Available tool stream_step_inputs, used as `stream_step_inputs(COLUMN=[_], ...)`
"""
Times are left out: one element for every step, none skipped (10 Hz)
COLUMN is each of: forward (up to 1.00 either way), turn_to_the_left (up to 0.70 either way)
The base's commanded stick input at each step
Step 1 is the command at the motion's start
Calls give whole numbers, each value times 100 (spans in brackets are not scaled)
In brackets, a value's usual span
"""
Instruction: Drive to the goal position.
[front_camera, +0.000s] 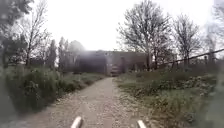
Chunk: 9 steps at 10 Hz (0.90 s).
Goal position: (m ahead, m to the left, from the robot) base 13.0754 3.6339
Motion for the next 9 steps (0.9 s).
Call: stream_step_inputs(forward=[100,100,100,100,100,100,100,100,100], turn_to_the_left=[0,0,0,-8,-40,-40,0,0,0])
